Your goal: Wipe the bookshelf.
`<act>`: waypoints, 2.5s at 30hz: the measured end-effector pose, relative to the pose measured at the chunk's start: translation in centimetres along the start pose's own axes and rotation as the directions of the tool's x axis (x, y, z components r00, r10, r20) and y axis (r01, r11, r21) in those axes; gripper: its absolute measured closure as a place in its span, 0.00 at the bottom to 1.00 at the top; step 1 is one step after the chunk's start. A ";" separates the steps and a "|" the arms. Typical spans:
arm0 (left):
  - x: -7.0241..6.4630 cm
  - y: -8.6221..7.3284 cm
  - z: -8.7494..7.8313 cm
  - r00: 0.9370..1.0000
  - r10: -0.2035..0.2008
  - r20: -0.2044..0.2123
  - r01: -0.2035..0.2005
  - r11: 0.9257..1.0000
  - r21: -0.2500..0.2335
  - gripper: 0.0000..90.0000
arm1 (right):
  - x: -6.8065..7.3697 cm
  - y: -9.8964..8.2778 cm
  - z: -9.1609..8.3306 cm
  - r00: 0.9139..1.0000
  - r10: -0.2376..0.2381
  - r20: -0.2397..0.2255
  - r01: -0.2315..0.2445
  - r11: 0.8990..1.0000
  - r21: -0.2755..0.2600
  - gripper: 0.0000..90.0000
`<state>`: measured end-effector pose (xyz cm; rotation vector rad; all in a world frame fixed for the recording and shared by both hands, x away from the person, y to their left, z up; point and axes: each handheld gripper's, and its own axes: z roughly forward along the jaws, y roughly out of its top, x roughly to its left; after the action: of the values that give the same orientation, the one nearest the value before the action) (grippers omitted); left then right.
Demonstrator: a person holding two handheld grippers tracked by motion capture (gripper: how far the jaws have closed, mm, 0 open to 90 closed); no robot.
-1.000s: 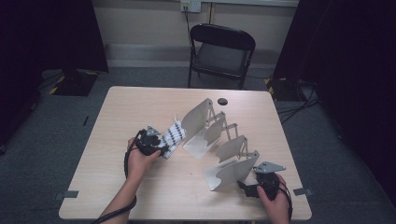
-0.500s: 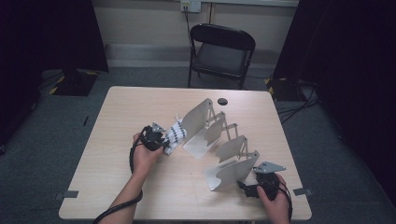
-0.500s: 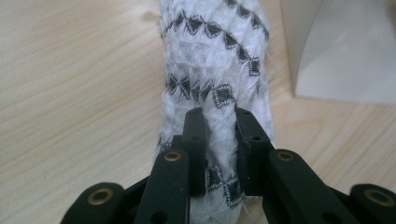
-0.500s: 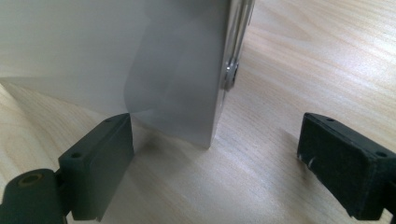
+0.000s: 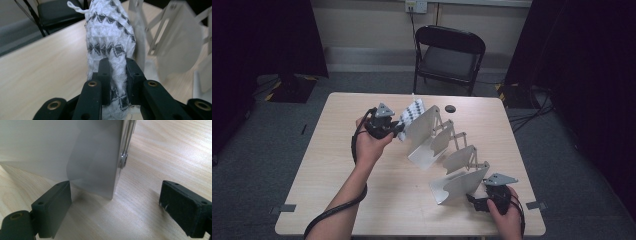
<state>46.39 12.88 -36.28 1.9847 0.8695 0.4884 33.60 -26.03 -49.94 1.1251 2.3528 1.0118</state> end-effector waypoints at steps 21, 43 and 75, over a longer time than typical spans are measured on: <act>-0.3 -5.9 4.3 0.999 -0.015 0.050 0.009 0.992 0.123 0.85 | 0.0 0.0 0.0 1.000 -0.001 0.000 0.001 1.000 0.000 0.11; -1.0 -10.6 5.0 1.000 -0.011 0.017 0.007 0.973 0.230 0.82 | 0.0 0.0 0.0 1.000 -0.001 -0.001 0.001 1.000 0.000 0.11; -0.3 -15.8 -2.5 0.991 -0.108 -0.084 0.123 0.973 0.197 0.77 | 0.0 0.0 0.0 1.000 0.000 -0.002 0.000 1.000 -0.002 0.11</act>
<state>38.51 19.78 -48.31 2.0952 1.1120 0.4208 33.64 -26.04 -49.95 1.1238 2.3525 1.0150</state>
